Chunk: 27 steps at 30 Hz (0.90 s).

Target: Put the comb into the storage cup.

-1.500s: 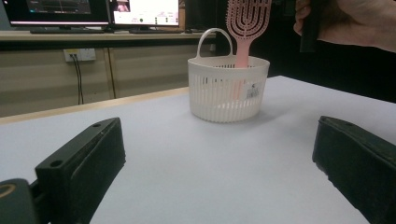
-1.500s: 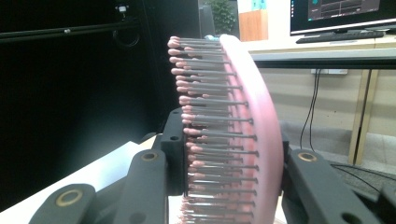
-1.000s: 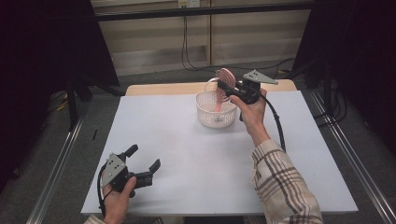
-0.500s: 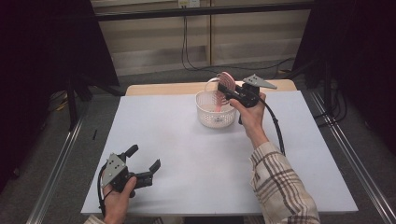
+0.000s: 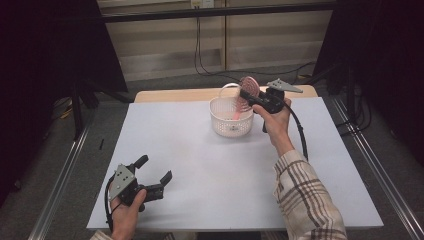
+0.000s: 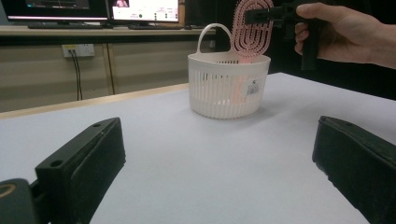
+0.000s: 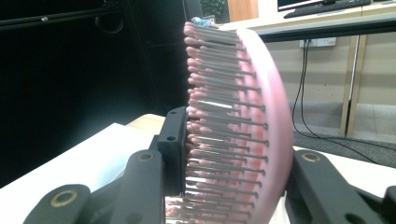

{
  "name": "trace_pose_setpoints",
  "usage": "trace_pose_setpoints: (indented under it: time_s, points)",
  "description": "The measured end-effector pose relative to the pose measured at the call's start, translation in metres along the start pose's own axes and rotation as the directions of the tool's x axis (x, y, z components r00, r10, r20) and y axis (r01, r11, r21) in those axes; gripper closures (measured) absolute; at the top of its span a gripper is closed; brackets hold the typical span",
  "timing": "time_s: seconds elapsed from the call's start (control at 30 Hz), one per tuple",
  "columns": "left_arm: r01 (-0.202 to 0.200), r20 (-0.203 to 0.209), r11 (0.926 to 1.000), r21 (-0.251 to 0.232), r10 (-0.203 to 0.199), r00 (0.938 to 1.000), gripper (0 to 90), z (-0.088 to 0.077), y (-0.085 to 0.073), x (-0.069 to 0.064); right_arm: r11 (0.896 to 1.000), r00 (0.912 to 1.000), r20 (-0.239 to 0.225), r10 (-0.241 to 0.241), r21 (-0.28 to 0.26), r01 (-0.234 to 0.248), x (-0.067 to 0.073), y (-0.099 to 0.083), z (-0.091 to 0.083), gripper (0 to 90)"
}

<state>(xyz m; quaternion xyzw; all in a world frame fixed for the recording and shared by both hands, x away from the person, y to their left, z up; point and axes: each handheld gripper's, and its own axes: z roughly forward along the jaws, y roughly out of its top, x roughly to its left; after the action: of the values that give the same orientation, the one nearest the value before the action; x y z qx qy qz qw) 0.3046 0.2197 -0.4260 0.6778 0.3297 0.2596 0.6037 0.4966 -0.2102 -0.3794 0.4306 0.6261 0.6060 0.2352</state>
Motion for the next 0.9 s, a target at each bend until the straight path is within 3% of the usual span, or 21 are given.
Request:
trace_pose_setpoints:
  time_s: [0.63, 0.9]
  points:
    - [-0.005, 0.002, 1.0000, 0.008, 0.005, 1.0000, 2.6, 0.001, 0.000, 0.000, 0.999, 0.9980, 0.050, 0.040, 0.019, -0.041, -0.020, -0.004, -0.010, 58.4]
    - [-0.004, 0.005, 0.9999, 0.010, 0.004, 1.0000, 2.6, 0.003, -0.001, -0.002, 0.998, 0.9958, 0.078, 0.048, 0.031, -0.051, -0.021, -0.005, -0.009, 56.4]
